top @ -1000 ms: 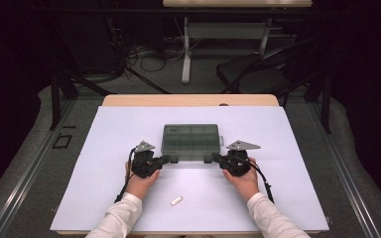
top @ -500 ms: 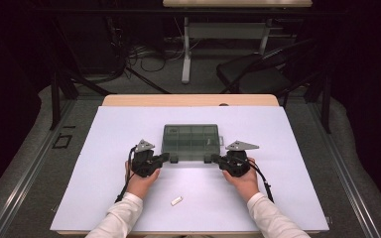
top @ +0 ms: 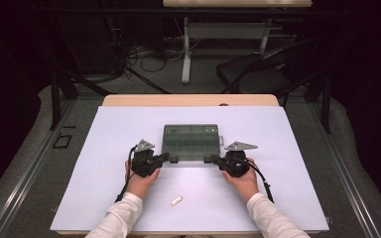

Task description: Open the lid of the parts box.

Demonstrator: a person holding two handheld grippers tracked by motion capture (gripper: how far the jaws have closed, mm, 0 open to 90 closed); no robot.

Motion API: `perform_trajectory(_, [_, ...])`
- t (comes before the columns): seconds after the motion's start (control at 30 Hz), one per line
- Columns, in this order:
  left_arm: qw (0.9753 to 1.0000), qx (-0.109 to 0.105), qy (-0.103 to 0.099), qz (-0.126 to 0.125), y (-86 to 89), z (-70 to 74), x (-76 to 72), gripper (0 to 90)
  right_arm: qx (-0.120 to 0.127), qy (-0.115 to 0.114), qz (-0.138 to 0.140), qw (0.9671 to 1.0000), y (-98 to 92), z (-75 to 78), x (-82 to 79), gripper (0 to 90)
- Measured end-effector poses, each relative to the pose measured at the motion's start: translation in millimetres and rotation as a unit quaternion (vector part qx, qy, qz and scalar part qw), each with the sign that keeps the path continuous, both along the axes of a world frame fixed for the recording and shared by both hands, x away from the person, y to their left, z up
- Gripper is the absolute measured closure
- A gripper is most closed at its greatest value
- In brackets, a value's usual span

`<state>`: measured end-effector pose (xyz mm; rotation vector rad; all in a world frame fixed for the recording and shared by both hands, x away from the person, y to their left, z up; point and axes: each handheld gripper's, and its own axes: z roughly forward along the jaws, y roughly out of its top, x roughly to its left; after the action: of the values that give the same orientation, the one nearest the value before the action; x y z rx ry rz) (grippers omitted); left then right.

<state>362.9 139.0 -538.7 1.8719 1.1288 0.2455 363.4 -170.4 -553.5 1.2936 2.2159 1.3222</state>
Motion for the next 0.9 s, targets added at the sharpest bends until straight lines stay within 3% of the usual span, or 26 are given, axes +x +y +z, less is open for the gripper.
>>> perform_trajectory(0.57, [1.0000,-0.001,0.001,-0.002,1.2,1.9,-0.9,90.0,-0.004,-0.001,0.011,0.9999,5.2,-2.9,-0.9,90.0])
perform_trajectory(0.9, [0.9999,-0.005,-0.006,-0.007,-0.8,4.1,-2.7,90.0,0.026,-0.018,-0.003,0.9995,0.7,6.8,1.9,90.0])
